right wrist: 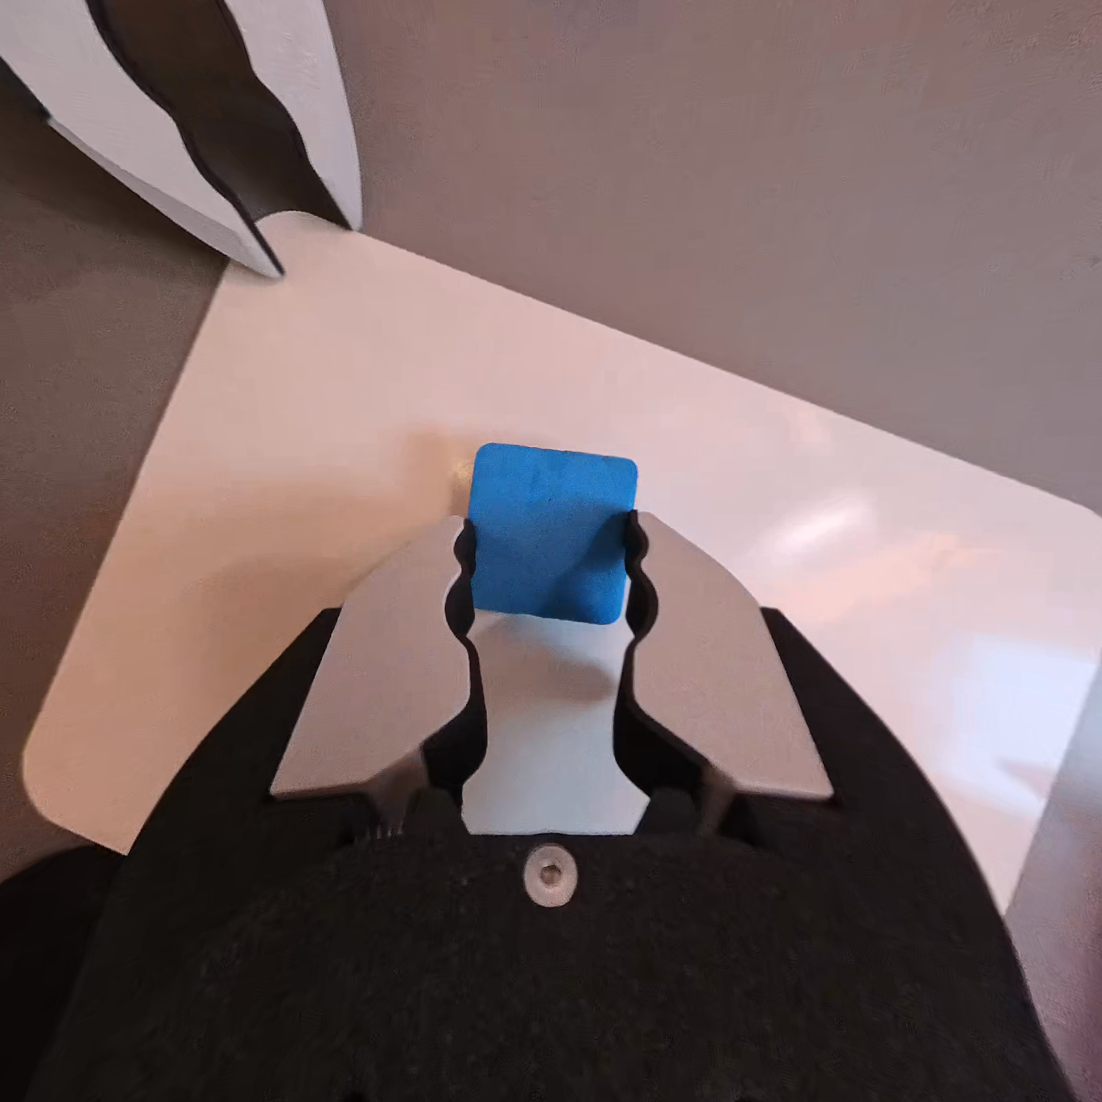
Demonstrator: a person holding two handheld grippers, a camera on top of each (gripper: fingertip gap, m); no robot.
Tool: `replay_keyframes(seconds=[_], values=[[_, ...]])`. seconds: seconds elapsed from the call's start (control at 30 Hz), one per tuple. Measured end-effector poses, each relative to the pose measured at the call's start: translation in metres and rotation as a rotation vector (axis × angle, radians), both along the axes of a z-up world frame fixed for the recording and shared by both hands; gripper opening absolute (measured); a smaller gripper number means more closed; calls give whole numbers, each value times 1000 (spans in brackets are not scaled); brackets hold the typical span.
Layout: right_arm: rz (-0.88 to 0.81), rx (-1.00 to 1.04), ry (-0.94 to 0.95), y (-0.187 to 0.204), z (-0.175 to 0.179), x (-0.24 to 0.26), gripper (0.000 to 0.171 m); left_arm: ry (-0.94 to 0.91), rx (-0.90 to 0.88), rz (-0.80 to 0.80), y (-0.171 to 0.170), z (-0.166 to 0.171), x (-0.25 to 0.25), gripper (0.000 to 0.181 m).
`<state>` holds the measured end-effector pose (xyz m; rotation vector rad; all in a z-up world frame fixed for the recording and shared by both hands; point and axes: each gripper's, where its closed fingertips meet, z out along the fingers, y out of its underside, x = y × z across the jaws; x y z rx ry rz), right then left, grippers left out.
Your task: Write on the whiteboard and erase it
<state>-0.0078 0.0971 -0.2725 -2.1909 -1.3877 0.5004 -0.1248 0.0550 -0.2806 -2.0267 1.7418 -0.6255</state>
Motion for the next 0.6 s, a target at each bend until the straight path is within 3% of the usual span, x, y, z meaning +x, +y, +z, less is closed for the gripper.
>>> replay_keyframes(seconds=[0.13, 0.33, 0.47, 0.6], values=[[-70, 38, 55, 31, 19, 9, 50, -2, 0, -1, 0, 0, 0, 27], [-430, 52, 74, 153, 46, 73, 50, -3, -1, -1, 0, 0, 0, 27], [-617, 65, 11, 208, 36, 99, 50, -4, -1, -1, 0, 0, 0, 27], [-699, -23, -90, 218, 2, 112, 50, -5, 1, -1, 0, 0, -1, 27]])
